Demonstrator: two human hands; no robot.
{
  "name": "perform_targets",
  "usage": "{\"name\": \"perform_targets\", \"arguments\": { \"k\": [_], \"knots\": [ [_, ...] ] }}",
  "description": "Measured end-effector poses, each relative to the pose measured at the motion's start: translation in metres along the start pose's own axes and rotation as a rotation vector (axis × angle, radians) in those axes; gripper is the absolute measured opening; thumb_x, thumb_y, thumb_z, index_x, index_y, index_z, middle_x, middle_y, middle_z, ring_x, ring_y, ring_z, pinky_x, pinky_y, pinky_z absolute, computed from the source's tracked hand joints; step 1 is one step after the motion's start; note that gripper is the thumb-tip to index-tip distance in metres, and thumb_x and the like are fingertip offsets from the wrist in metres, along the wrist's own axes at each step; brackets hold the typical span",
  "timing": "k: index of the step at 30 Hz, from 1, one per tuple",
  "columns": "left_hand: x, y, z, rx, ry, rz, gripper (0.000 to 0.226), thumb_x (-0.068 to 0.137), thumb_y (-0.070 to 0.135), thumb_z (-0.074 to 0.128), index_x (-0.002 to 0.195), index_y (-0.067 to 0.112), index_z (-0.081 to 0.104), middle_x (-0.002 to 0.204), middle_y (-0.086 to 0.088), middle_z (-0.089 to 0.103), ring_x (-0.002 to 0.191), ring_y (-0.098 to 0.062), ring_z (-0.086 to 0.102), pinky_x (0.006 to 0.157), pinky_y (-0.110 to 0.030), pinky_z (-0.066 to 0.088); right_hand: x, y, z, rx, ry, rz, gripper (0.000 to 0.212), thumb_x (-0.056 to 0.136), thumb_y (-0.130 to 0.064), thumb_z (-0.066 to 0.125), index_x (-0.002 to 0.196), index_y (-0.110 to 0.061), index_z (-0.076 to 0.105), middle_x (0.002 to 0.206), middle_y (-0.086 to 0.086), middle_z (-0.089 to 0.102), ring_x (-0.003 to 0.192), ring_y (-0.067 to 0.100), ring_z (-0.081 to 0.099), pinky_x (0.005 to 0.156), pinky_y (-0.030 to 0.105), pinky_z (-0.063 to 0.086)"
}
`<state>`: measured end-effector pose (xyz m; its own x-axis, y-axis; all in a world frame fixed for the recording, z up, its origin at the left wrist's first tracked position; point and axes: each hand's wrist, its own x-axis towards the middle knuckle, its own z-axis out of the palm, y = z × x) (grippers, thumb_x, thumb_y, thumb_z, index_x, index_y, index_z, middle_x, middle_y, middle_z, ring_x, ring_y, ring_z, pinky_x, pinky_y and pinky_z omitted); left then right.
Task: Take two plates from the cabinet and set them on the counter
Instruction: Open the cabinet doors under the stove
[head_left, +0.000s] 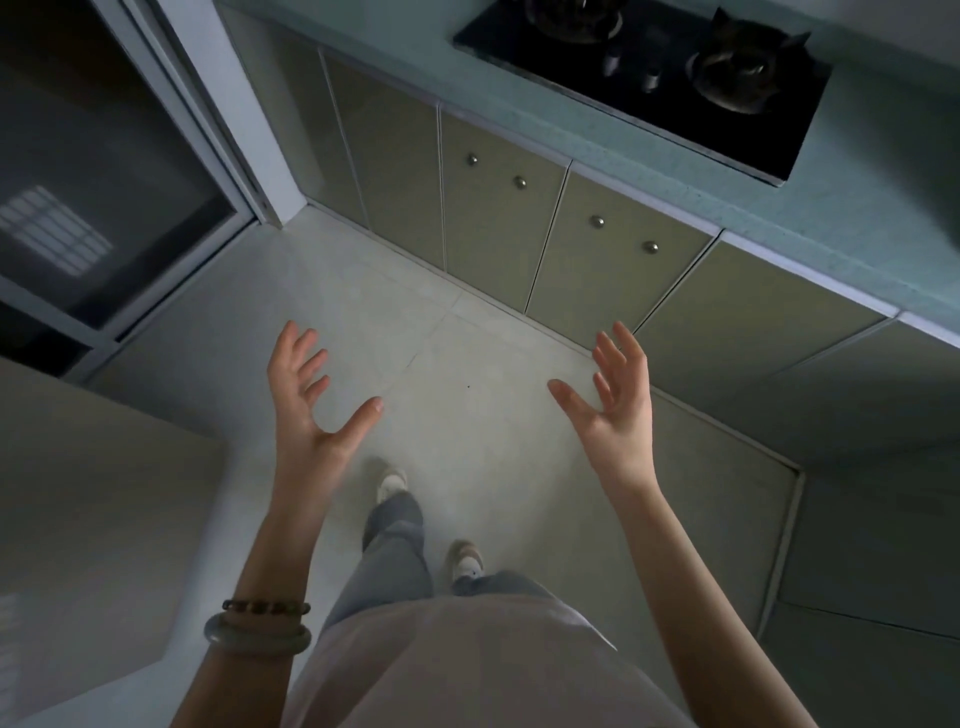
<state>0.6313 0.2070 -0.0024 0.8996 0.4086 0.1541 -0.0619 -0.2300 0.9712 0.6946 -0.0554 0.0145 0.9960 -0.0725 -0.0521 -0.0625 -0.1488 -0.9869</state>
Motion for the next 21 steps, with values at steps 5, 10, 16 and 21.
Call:
{"name": "perform_targets", "arguments": {
  "k": [5, 10, 16, 21],
  "knots": [
    [0.054, -0.008, 0.007, 0.000, -0.041, 0.022, 0.091, 0.068, 0.030, 0.075, 0.140, 0.046, 0.022, 0.148, 0.004, 0.035, 0.133, -0.012, 0.041, 0.112, -0.042, 0.035, 0.036, 0.001, 0.017, 0.003, 0.071, 0.021, 0.077, 0.076, -0.008, 0.077, 0.139, -0.024, 0.036, 0.140, -0.002, 0.047, 0.130, 0.007, 0.044, 0.109, 0.028, 0.034],
    [0.119, -0.016, 0.003, -0.010, -0.114, 0.026, 0.091, 0.071, 0.028, 0.075, 0.142, 0.043, 0.021, 0.149, 0.006, 0.035, 0.134, -0.010, 0.040, 0.112, -0.036, 0.034, 0.072, -0.006, 0.046, -0.006, 0.160, 0.034, 0.076, 0.076, -0.005, 0.076, 0.139, -0.022, 0.037, 0.138, -0.002, 0.048, 0.130, 0.009, 0.045, 0.110, 0.031, 0.035],
    [0.207, -0.020, 0.001, -0.029, -0.242, 0.043, 0.091, 0.071, 0.015, 0.073, 0.144, 0.035, 0.022, 0.148, 0.000, 0.035, 0.133, -0.011, 0.041, 0.112, -0.038, 0.034, 0.118, -0.026, 0.088, -0.014, 0.284, 0.029, 0.076, 0.076, -0.005, 0.076, 0.139, -0.020, 0.036, 0.138, -0.001, 0.048, 0.130, 0.010, 0.046, 0.111, 0.036, 0.036],
    [0.272, -0.028, 0.005, -0.052, -0.349, 0.061, 0.091, 0.072, 0.012, 0.072, 0.145, 0.029, 0.022, 0.149, -0.003, 0.035, 0.133, -0.012, 0.041, 0.113, -0.041, 0.033, 0.146, -0.037, 0.118, 0.001, 0.392, 0.016, 0.075, 0.076, -0.004, 0.075, 0.138, -0.020, 0.037, 0.139, 0.000, 0.048, 0.129, 0.010, 0.046, 0.111, 0.037, 0.037]
  ]
}}
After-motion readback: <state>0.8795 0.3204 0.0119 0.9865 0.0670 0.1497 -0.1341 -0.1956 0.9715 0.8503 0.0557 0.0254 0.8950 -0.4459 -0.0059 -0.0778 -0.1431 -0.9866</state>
